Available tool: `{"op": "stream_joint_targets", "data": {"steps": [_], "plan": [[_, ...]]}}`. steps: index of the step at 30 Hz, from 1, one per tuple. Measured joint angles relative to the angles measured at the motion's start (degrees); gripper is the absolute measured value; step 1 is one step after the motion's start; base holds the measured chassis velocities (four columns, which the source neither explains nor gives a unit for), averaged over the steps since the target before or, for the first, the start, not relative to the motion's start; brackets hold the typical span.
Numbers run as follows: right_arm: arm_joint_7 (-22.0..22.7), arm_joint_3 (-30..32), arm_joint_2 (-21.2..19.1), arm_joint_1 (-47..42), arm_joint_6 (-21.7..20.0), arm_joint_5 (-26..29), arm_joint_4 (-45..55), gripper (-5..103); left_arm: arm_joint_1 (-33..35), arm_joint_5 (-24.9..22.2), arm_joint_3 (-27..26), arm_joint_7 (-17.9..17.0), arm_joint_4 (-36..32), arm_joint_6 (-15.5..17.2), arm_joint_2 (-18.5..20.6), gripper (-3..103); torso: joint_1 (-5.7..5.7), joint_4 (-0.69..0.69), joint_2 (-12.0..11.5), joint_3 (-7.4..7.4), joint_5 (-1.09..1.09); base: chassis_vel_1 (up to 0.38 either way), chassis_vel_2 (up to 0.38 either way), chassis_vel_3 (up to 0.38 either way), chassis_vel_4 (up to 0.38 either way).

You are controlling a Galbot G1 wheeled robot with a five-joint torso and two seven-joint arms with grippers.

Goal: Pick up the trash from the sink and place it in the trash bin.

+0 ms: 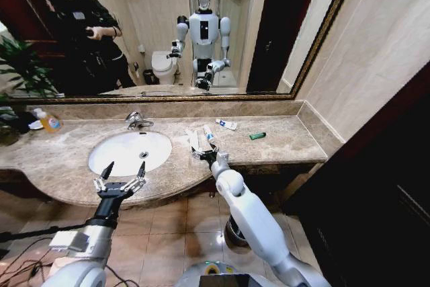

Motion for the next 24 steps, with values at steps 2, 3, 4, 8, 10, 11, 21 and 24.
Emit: {"op": "stream_joint_targets", "data": {"steps": [2, 3, 4, 8, 10, 11, 21, 24], "plan": [[0.1, 0.0, 0.0, 0.1, 0.0, 0.8, -0.4, 100, 0.0, 0.0, 0.0, 0.0, 0.0, 0.0, 0.0, 100, 0.00, 0.00, 0.0, 0.00, 0.01, 0.000, 0.000, 0.000, 0.000], [0.1, 0.0, -0.1, 0.2, 0.0, 1.4, -0.8, 100, 0.0, 0.0, 0.0, 0.0, 0.0, 0.0, 0.0, 100, 0.00, 0.00, 0.0, 0.00, 0.01, 0.000, 0.000, 0.000, 0.000], [0.1, 0.1, 0.0, 0.2, 0.1, 1.7, -1.2, 100, 0.0, 0.0, 0.0, 0.0, 0.0, 0.0, 0.0, 100, 0.00, 0.00, 0.0, 0.00, 0.00, 0.000, 0.000, 0.000, 0.000], [-0.1, 0.3, 0.6, -0.1, 0.5, 1.7, -1.8, 100, 0.0, 0.0, 0.0, 0.0, 0.0, 0.0, 0.0, 100, 0.00, 0.00, 0.0, 0.00, 0.01, 0.000, 0.000, 0.000, 0.000], [-0.2, 0.2, 0.8, -0.2, 0.5, 1.6, -2.0, 100, 0.0, 0.0, 0.0, 0.0, 0.0, 0.0, 0.0, 100, 0.00, 0.00, 0.0, 0.00, 0.00, 0.000, 0.000, 0.000, 0.000], [-0.3, 0.1, 1.1, -0.3, 0.6, 1.3, -2.2, 102, 0.0, 0.0, 0.0, 0.0, 0.0, 0.0, 0.0, 100, 0.00, 0.00, 0.0, 0.00, 0.01, 0.000, 0.000, 0.000, 0.000], [-1.4, -0.7, 2.6, -0.6, 2.3, -1.6, -4.9, 76, 0.0, 0.0, 0.0, 0.0, 0.0, 0.0, 0.0, 100, -0.01, 0.00, 0.0, 0.00, 0.01, 0.000, 0.000, 0.000, 0.000], [-1.6, -0.8, 2.6, -0.6, 2.4, -1.8, -5.1, 65, 0.0, 0.0, 0.0, 0.0, 0.0, 0.0, 0.0, 100, -0.01, 0.00, 0.0, 0.00, 0.01, 0.000, 0.000, 0.000, 0.000]]}}
